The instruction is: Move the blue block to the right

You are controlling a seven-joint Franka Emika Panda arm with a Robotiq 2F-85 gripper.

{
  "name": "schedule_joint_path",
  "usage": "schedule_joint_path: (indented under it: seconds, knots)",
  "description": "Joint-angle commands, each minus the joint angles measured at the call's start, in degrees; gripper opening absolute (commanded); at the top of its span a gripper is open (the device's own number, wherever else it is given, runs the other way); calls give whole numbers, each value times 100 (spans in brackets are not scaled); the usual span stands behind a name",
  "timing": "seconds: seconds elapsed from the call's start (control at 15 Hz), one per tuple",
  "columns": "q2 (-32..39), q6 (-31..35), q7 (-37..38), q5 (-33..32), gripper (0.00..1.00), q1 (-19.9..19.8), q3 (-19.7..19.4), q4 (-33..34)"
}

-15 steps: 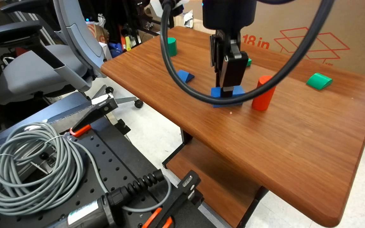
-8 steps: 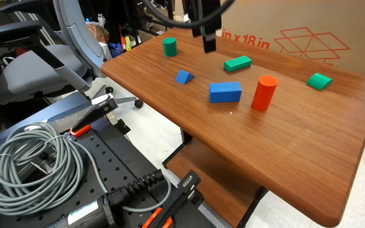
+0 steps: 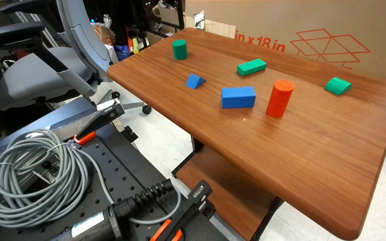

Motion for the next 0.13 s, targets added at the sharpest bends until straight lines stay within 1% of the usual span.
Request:
schedule_joint_path:
  seconds: [0.0, 0.07]
  knots:
    - [-69, -169, -288, 304, 100, -202, 273, 4]
    - [-104, -252, -413, 418, 100, -198, 301, 7]
